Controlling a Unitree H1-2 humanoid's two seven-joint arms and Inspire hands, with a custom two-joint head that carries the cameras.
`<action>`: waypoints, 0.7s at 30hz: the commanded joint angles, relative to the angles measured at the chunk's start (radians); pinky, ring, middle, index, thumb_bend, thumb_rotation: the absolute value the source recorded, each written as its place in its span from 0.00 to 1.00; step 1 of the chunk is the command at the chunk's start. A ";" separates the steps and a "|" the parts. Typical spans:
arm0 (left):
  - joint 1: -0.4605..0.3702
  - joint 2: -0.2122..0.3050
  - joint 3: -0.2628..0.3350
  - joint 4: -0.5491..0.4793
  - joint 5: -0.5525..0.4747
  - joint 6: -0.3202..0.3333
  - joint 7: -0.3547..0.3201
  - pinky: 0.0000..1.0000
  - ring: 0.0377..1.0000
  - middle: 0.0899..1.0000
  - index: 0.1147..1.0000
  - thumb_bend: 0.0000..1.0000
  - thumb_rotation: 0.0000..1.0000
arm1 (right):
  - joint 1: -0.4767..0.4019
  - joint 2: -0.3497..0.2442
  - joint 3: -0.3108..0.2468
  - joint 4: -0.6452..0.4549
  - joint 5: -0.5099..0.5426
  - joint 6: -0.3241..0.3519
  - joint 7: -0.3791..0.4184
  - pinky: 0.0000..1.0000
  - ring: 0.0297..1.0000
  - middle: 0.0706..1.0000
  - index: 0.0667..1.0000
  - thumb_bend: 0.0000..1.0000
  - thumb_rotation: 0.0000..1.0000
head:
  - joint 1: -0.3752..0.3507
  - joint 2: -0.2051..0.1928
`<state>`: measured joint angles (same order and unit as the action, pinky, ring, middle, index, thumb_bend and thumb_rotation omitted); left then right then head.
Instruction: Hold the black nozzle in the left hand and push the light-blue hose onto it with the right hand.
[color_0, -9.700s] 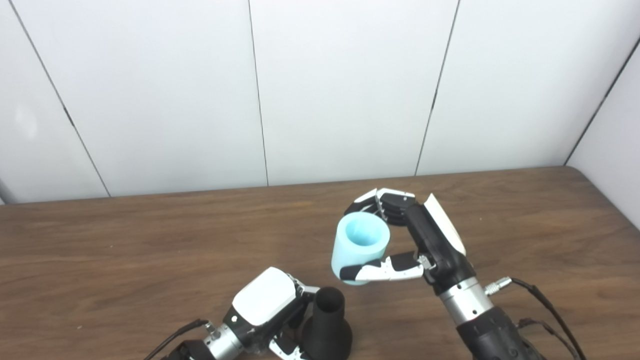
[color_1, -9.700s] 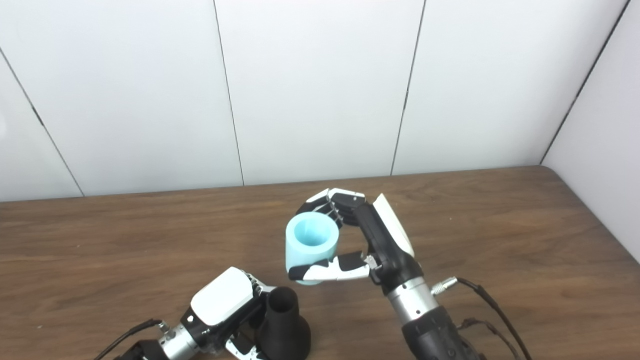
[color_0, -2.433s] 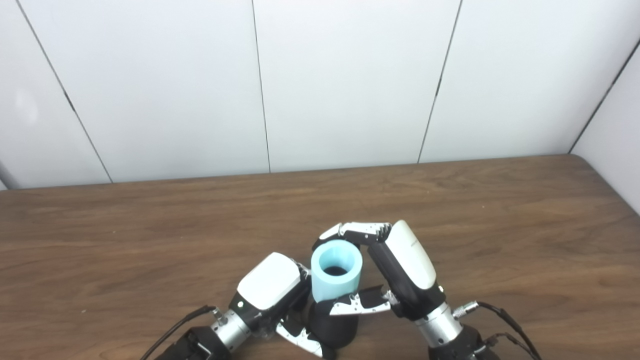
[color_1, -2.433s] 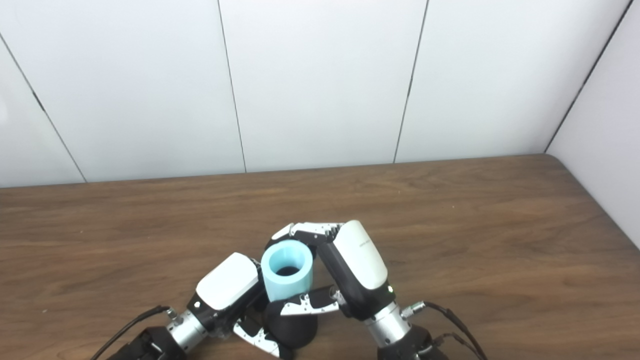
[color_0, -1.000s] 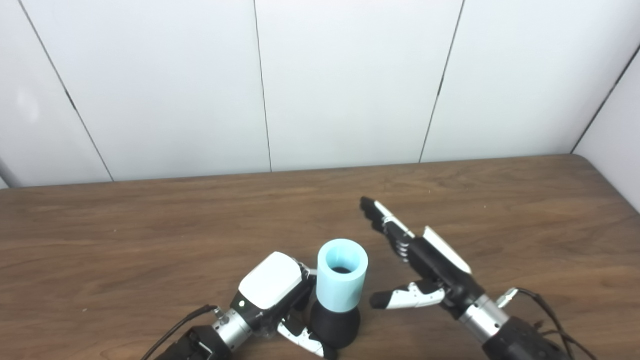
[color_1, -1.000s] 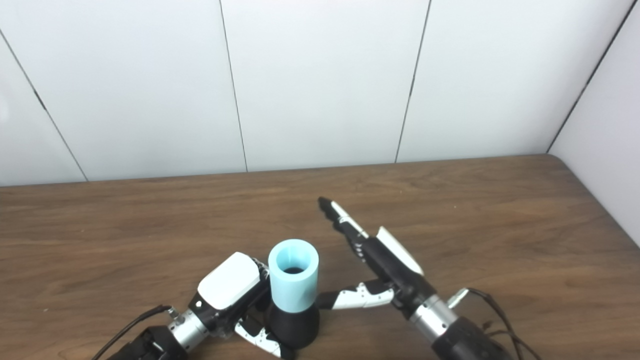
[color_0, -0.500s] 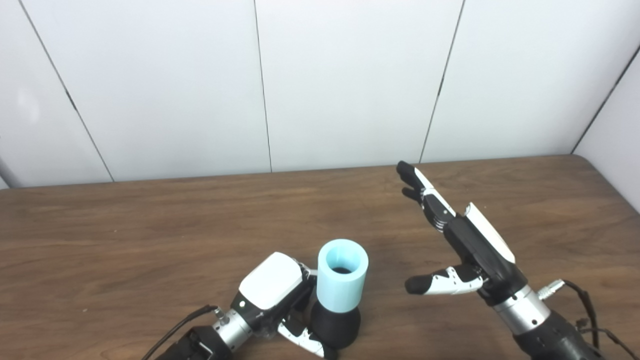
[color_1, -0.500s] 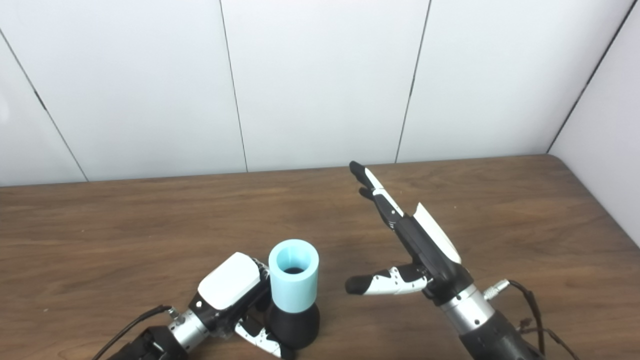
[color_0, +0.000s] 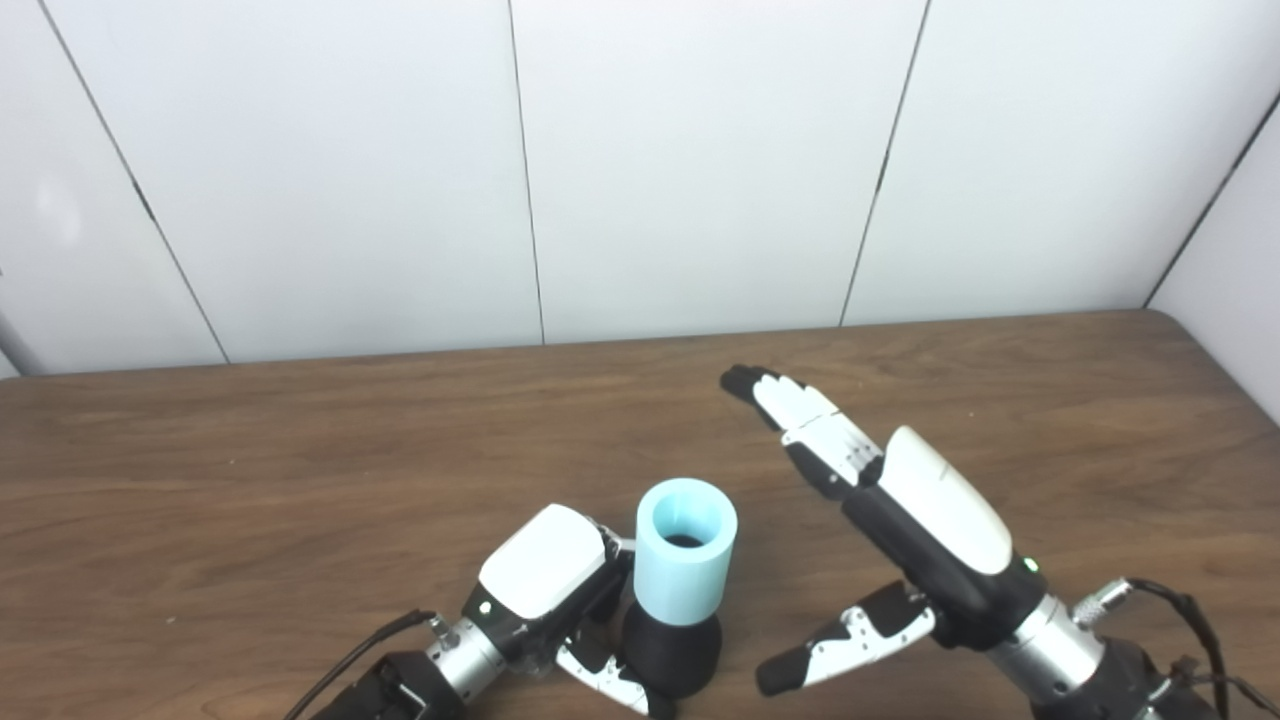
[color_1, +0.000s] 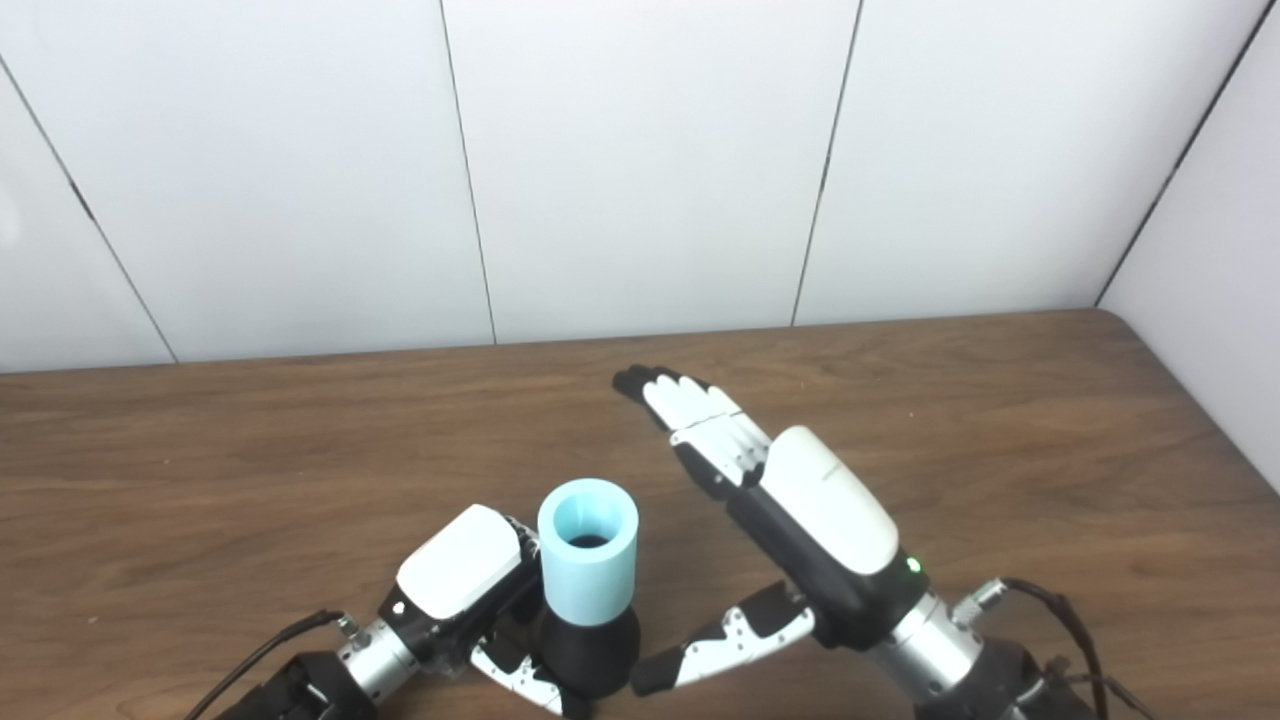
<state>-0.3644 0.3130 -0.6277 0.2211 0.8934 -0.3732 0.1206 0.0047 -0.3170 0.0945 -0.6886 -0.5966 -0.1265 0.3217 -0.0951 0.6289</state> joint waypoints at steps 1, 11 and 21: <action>0.039 0.006 -0.044 0.042 0.054 0.013 -0.067 0.17 0.20 0.42 0.41 0.52 0.00 | -0.024 0.011 0.000 -0.025 -0.060 -0.035 -0.018 0.98 1.00 1.00 1.00 1.00 0.72 | 0.002 0.001; 0.039 0.006 -0.045 0.040 0.058 0.017 -0.068 0.17 0.20 0.36 0.42 0.52 0.00 | -0.027 0.043 0.041 0.056 -0.234 -0.094 -0.052 0.98 1.00 1.00 1.00 1.00 0.70 | 0.001 0.000; 0.038 0.006 -0.044 0.040 0.053 0.015 -0.070 0.17 0.20 0.33 0.42 0.52 0.00 | -0.022 0.039 0.068 0.067 -0.263 -0.103 -0.042 1.00 1.00 1.00 1.00 1.00 0.73 | 0.002 0.001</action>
<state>-0.3647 0.3131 -0.6288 0.2208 0.8934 -0.3720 0.1208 -0.0010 -0.2728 0.1645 -0.6078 -0.8671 -0.2022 0.2987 -0.0936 0.6289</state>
